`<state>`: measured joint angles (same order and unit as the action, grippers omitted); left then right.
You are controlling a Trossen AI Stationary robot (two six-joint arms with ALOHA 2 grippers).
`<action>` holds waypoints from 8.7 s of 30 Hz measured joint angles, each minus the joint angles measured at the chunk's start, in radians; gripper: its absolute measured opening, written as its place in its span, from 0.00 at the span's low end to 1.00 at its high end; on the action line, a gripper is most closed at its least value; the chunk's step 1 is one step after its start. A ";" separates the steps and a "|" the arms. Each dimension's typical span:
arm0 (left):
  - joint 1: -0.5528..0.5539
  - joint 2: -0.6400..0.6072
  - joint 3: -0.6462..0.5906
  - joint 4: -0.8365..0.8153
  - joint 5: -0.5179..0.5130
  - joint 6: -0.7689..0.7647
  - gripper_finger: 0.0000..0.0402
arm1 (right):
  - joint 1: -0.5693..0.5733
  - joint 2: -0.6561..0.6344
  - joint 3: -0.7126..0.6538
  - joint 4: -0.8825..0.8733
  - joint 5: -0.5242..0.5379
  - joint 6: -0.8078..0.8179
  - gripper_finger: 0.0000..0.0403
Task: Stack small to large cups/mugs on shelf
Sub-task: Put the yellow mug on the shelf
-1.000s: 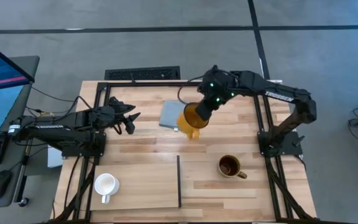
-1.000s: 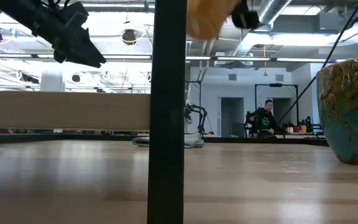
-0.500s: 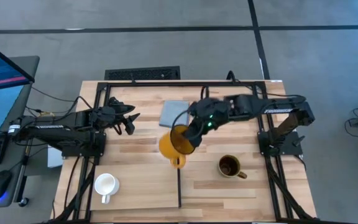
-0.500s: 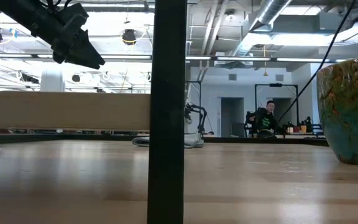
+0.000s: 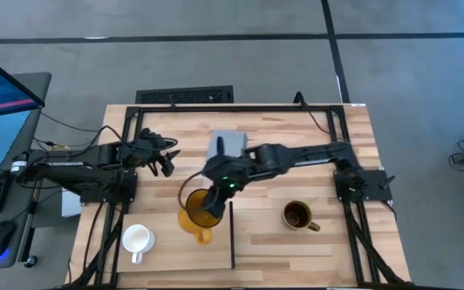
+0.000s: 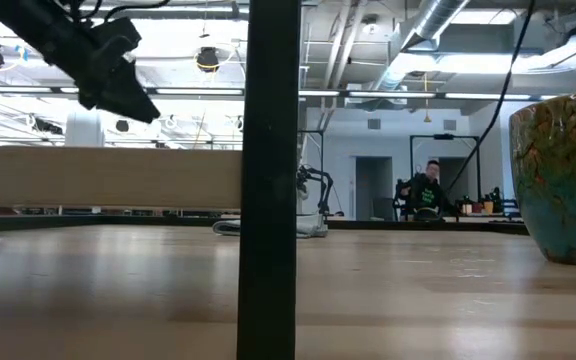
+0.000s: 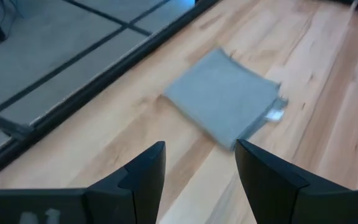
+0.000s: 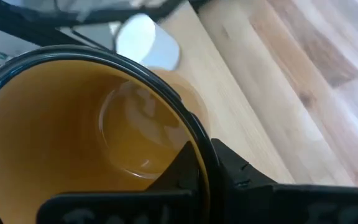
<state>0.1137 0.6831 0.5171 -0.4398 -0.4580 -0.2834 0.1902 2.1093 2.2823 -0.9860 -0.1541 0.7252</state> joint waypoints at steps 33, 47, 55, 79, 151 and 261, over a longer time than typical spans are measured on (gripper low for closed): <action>-0.002 -0.040 0.002 0.043 0.008 -0.042 0.47 | -0.144 0.154 0.056 -0.160 0.052 -0.074 0.07; -0.003 -0.073 0.002 0.031 0.007 -0.024 0.47 | -0.220 0.268 0.052 -0.135 0.051 -0.132 0.07; -0.002 -0.085 0.002 0.023 0.005 -0.024 0.47 | -0.218 0.347 0.054 -0.155 0.031 -0.150 0.07; -0.002 -0.086 0.002 0.026 0.005 -0.023 0.47 | -0.225 0.351 0.053 -0.154 0.049 -0.150 0.15; -0.002 -0.086 0.002 -0.004 0.008 -0.080 0.47 | -0.317 -0.203 0.070 -0.216 0.382 -0.419 0.48; 0.002 0.966 0.670 -0.537 0.451 -0.040 0.44 | 0.456 -1.470 -1.697 0.047 1.490 0.495 0.45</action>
<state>0.1158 1.6494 1.1875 -0.9766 -0.0065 -0.3234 0.6460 0.6392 0.5858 -0.9390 1.3357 1.2203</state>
